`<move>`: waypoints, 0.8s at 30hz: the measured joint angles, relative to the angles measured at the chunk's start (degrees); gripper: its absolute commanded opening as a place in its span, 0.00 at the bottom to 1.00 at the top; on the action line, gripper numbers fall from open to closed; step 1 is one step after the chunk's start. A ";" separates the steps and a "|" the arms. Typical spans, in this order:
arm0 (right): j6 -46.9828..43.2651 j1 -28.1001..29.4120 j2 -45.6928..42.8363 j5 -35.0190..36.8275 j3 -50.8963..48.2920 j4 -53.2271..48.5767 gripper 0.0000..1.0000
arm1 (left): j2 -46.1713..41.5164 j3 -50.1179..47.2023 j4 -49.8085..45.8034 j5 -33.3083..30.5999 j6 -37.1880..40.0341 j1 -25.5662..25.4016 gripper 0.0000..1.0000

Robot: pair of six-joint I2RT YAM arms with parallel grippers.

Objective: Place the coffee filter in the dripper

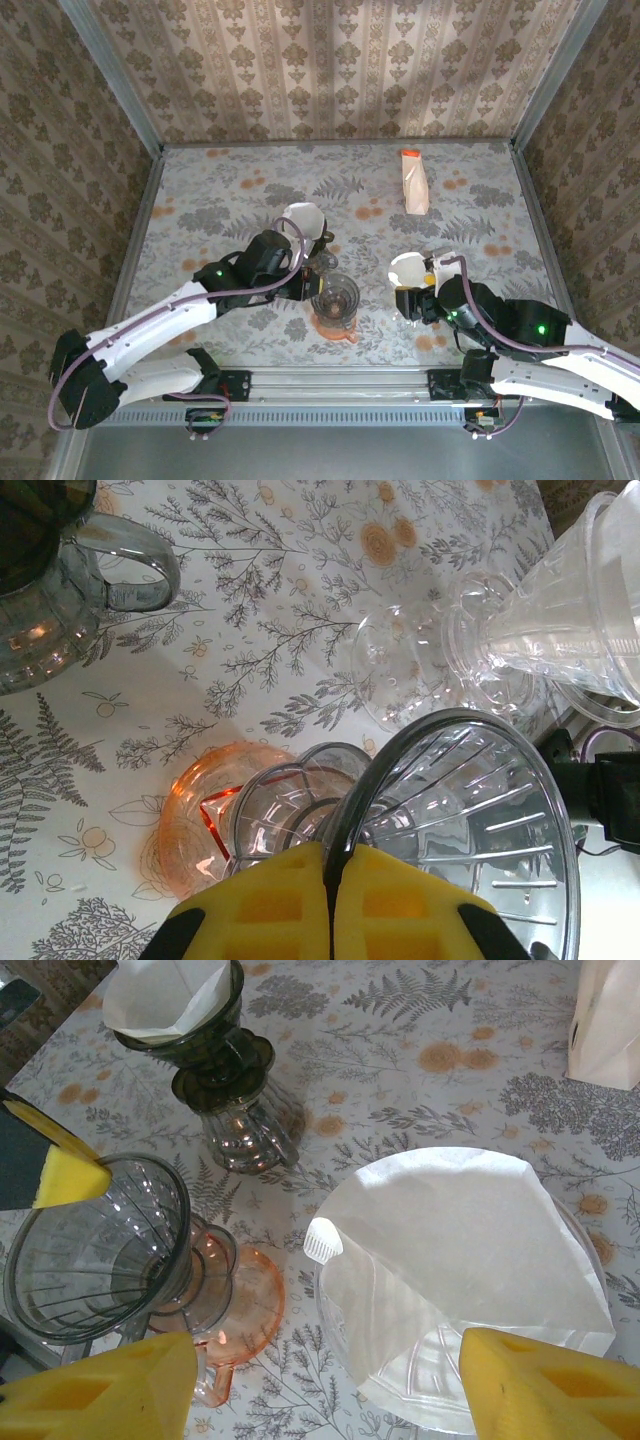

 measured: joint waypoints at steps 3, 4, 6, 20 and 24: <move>0.00 0.00 0.00 0.00 0.00 0.00 0.71 | 0.00 -0.11 -0.02 0.02 -0.07 0.00 0.00; 0.02 0.00 0.00 0.00 0.00 0.00 0.71 | 0.00 -0.22 0.04 0.04 -0.20 0.00 0.00; 0.00 0.00 0.00 0.00 0.00 0.00 0.71 | -0.02 -0.83 0.52 0.17 -0.28 0.00 0.00; 0.17 0.00 0.00 0.00 0.00 0.00 0.72 | -3.48 -2.14 1.18 -0.52 -2.08 0.11 0.65; 0.17 0.00 0.02 -0.02 0.00 0.02 0.73 | -5.33 -0.35 -0.22 -1.44 -1.95 0.52 1.00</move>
